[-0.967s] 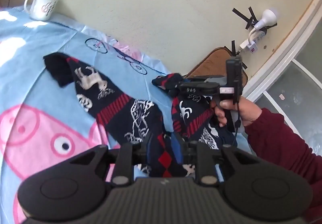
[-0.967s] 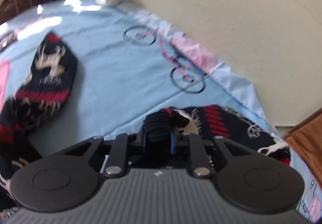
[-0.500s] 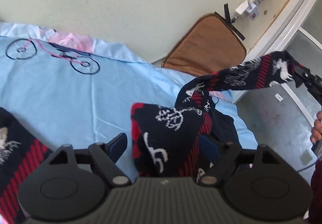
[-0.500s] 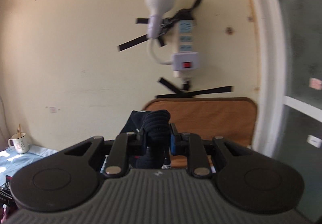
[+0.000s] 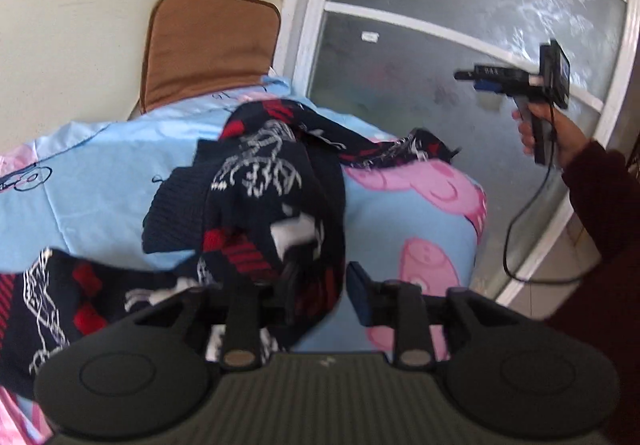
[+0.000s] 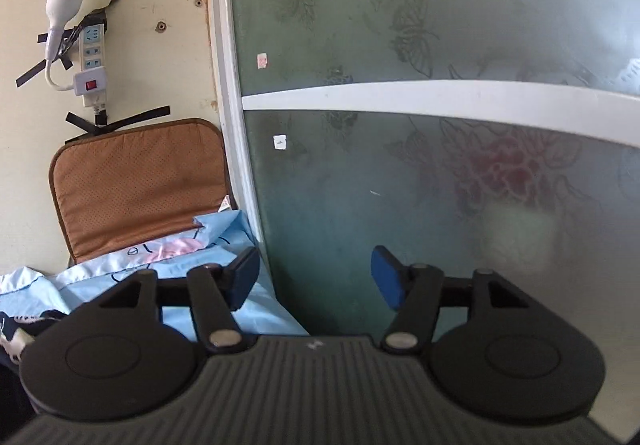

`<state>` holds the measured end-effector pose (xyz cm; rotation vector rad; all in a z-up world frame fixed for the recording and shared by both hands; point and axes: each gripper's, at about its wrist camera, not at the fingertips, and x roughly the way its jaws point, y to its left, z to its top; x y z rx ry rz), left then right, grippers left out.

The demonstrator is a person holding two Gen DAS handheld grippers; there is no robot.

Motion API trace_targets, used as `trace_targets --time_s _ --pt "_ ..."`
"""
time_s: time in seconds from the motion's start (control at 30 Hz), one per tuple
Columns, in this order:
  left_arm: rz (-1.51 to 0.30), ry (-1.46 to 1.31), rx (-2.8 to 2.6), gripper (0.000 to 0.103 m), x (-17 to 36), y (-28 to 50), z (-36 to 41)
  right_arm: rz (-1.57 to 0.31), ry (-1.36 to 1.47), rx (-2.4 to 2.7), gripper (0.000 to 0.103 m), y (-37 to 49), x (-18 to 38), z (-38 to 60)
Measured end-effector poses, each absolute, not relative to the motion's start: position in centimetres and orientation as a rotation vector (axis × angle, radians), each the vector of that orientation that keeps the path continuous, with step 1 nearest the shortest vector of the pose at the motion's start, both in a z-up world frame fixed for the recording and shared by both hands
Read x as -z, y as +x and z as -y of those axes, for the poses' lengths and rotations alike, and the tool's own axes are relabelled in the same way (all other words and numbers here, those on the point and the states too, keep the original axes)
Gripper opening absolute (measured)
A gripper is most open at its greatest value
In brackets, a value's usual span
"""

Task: Fold small clothes
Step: 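Grasp the navy reindeer sweater with both grippers and lift it off the bed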

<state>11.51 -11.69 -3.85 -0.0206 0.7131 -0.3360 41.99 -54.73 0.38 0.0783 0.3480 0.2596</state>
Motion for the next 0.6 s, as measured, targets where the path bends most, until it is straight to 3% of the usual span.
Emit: trace_targets --time_s 0.17,0.37,0.5,0.53,0.57,0.6 --pt "-0.667 -0.079 0.22 0.039 2.2 9.3 9.1 -0.344 0.126 -0.633 0.065 40.7 -0.3 49.2" --pt "-0.563 -0.292 -0.024 0.04 0.1 7.6 7.3 -0.417 -0.154 -1.182 0.067 37.8 -0.5 32.8" --pt "-0.551 -0.318 -0.086 0.042 -0.3 6.7 7.5 -0.445 -0.446 -1.237 0.067 36.4 2.1 25.3" --pt "-0.553 -0.313 -0.09 0.043 -0.5 6.9 7.4 -0.441 -0.523 -1.216 0.057 35.8 3.3 24.6" --pt "-0.554 -0.306 -0.096 0.044 -0.7 7.0 7.7 -0.431 -0.539 -1.204 0.023 35.7 3.8 24.6" --pt "-0.555 -0.297 -0.101 0.045 -0.8 7.1 8.0 -0.446 -0.496 -1.194 0.008 36.5 3.4 25.0"
